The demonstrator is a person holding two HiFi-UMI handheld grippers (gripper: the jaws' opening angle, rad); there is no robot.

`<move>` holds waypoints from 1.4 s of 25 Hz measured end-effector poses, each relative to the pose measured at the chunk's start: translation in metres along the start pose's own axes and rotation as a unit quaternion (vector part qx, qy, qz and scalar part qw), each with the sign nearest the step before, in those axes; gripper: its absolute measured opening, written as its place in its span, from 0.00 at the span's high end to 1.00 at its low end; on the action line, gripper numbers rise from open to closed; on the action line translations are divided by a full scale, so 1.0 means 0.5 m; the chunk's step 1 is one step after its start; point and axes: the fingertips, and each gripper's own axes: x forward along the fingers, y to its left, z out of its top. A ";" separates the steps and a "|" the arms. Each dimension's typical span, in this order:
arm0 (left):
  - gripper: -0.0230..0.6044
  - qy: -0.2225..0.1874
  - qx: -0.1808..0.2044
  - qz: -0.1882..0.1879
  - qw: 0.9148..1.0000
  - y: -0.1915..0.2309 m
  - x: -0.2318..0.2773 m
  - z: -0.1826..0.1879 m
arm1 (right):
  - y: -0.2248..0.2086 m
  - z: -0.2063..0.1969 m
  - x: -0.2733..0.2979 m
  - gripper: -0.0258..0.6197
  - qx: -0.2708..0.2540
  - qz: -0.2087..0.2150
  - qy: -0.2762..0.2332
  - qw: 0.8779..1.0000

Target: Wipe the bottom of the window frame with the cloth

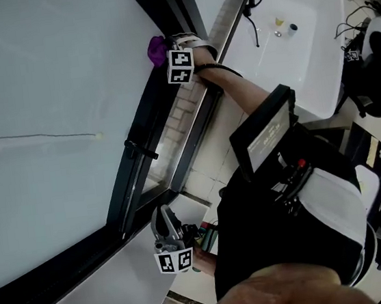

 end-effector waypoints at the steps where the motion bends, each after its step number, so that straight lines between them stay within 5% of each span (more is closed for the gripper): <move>1: 0.96 0.001 0.000 -0.001 1.000 0.000 0.001 -0.001 | -0.003 -0.004 0.003 0.87 -0.014 -0.014 0.010 1.000; 16: 0.96 -0.016 -0.016 0.013 1.000 0.005 -0.044 -0.004 | -0.008 -0.036 -0.051 0.86 -0.045 -0.074 0.033 0.996; 18: 0.96 -0.015 -0.019 0.006 1.000 0.008 -0.046 -0.012 | -0.007 -0.035 -0.093 0.86 0.016 -0.064 -0.001 0.998; 19: 0.96 -0.013 -0.019 -0.001 1.000 0.011 -0.042 -0.013 | -0.015 -0.027 -0.129 0.86 0.092 -0.038 -0.046 0.994; 20: 0.96 -0.012 -0.019 -0.008 1.000 0.014 -0.037 -0.011 | -0.025 -0.007 -0.179 0.86 0.198 0.011 -0.112 0.974; 21: 0.96 -0.012 -0.018 -0.012 1.000 0.017 -0.033 -0.008 | -0.033 0.025 -0.233 0.86 0.311 0.077 -0.191 0.928; 23: 0.96 -0.012 -0.017 -0.013 1.000 0.020 -0.032 -0.006 | -0.037 0.100 -0.327 0.86 0.470 0.207 -0.331 0.792; 24: 0.96 -0.013 -0.019 -0.012 1.000 0.019 -0.035 -0.007 | -0.029 0.134 -0.359 0.86 0.498 0.252 -0.374 0.740; 25: 0.96 -0.014 -0.020 -0.010 1.000 0.017 -0.037 -0.009 | -0.014 0.161 -0.377 0.86 0.502 0.279 -0.397 0.716; 26: 0.96 -0.016 -0.021 -0.008 1.000 0.016 -0.039 -0.009 | 0.010 0.184 -0.382 0.86 0.490 0.294 -0.402 0.715; 27: 0.96 -0.017 -0.021 -0.007 1.000 0.014 -0.040 -0.008 | 0.041 0.205 -0.378 0.86 0.468 0.301 -0.394 0.731; 31: 0.96 -0.022 -0.019 0.001 1.000 0.014 -0.045 -0.002 | 0.201 0.288 -0.327 0.86 0.340 0.313 -0.330 0.823; 35: 0.96 -0.026 -0.022 0.016 0.999 0.007 -0.059 -0.002 | 0.309 0.341 -0.248 0.86 0.172 0.264 -0.254 0.914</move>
